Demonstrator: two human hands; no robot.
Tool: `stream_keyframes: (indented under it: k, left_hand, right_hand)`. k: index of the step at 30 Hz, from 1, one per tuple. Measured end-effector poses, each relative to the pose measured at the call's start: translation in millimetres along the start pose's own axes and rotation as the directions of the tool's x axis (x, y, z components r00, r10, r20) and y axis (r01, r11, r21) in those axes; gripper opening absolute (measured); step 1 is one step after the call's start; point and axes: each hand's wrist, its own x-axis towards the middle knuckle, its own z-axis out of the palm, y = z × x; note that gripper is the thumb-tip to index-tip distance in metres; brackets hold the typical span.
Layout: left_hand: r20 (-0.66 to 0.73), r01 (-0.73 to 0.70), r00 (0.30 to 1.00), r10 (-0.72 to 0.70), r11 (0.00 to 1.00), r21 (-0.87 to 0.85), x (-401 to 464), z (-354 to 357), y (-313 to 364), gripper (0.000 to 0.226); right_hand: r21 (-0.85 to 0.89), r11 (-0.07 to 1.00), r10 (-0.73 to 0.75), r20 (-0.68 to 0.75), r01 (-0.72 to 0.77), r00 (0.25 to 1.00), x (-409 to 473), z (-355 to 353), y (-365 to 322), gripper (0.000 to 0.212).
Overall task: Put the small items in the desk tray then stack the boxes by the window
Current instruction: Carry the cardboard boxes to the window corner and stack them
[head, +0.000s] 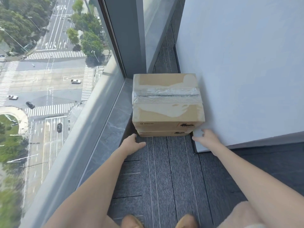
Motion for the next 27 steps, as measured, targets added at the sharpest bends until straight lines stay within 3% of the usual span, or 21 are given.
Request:
stream_keyframes:
  k: [4,10,14,21,27]
  left_hand:
    - [0.046,-0.053,0.998,0.039,0.937,0.345,-77.6,-23.1,35.7,0.053]
    - [0.101,-0.131,0.991,0.093,0.865,0.484,-213.6,-56.2,116.2,0.041]
    - [0.139,-0.162,0.985,0.102,0.830,0.534,-301.9,-74.8,166.1,0.038]
    - [0.250,-0.326,0.944,0.215,0.720,0.613,-443.2,-78.4,243.8,0.036]
    - [0.412,-0.496,0.868,0.277,0.505,0.706,-535.8,-10.2,281.7,0.023]
  right_hand:
    - [-0.163,0.987,0.006,0.068,0.006,0.998,-75.1,-36.1,-37.9,0.055]
    - [-0.155,0.988,0.017,0.160,0.008,0.987,-206.7,-92.6,-91.0,0.051]
    - [-0.038,0.999,0.033,0.168,-0.027,0.985,-295.5,-139.2,-111.9,0.044]
    - [0.107,0.993,0.049,0.039,-0.053,0.998,-466.2,-213.6,-121.8,0.033]
    - [0.119,0.983,0.148,-0.088,-0.137,0.985,-608.9,-246.7,-58.6,0.040]
